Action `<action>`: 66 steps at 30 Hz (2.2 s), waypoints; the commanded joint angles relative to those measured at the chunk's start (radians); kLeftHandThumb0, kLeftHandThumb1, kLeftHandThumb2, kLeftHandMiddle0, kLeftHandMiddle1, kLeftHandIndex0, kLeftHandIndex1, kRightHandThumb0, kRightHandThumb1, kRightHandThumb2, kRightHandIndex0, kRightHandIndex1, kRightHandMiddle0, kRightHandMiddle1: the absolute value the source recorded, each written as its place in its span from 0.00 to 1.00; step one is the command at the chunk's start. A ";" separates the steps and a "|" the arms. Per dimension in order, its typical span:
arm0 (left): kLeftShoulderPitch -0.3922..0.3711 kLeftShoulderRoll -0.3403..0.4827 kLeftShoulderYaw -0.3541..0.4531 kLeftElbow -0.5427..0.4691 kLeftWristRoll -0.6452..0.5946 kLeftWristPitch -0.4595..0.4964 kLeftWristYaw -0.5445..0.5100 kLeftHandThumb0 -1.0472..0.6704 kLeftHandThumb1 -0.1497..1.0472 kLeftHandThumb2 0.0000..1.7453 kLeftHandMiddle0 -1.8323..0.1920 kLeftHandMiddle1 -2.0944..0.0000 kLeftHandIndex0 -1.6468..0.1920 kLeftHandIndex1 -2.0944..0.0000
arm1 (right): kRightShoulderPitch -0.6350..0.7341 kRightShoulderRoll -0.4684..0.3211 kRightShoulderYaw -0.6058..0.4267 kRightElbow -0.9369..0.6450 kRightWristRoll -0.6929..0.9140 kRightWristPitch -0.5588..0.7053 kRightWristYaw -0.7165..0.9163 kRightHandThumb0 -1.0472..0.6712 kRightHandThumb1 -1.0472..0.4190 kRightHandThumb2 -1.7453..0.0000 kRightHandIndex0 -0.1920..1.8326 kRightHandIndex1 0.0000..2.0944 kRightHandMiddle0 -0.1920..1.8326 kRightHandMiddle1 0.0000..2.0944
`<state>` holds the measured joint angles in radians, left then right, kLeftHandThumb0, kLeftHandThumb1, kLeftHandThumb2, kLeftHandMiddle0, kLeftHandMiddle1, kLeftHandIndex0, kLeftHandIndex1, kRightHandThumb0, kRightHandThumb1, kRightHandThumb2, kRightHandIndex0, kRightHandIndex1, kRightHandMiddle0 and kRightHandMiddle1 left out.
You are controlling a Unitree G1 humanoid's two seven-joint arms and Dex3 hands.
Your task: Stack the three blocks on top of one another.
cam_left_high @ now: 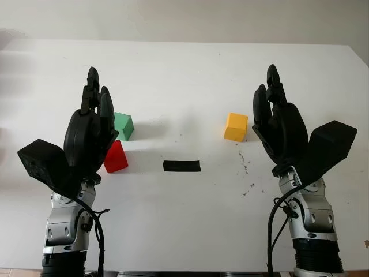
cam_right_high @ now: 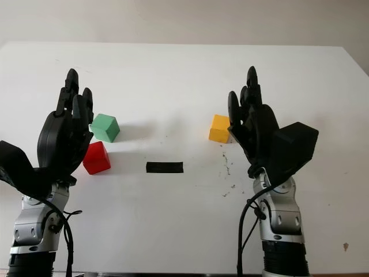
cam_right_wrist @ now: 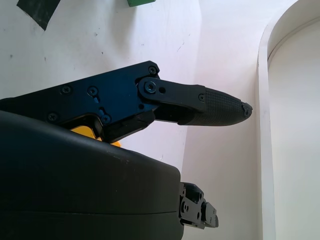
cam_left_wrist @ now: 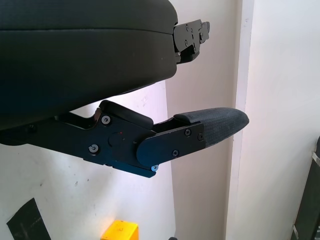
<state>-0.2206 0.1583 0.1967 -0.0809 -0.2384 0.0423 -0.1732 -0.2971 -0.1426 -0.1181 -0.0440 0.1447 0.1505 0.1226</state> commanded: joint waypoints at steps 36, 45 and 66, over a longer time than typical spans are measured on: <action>-0.034 0.783 0.022 -0.517 0.580 0.500 -0.303 0.14 0.92 0.03 0.71 0.97 0.53 0.91 | -0.117 -0.054 -0.020 0.053 -0.031 -0.033 0.008 0.18 0.00 0.67 0.00 0.00 0.00 0.00; 0.005 0.853 -0.060 -0.560 0.763 0.504 -0.414 0.09 0.91 0.03 0.70 0.97 0.48 0.93 | -0.130 -0.060 -0.034 0.053 -0.032 -0.028 -0.007 0.19 0.00 0.67 0.00 0.00 0.00 0.00; 0.016 0.821 -0.194 -0.586 0.930 0.524 -0.608 0.08 0.93 0.03 0.75 0.98 0.52 0.97 | -0.116 -0.057 -0.030 0.037 -0.032 -0.011 0.006 0.19 0.00 0.67 0.00 0.00 0.00 0.00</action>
<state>-0.2207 0.9911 0.0105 -0.6510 0.6819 0.5682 -0.7804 -0.4126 -0.1888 -0.1505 0.0102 0.1133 0.1364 0.1281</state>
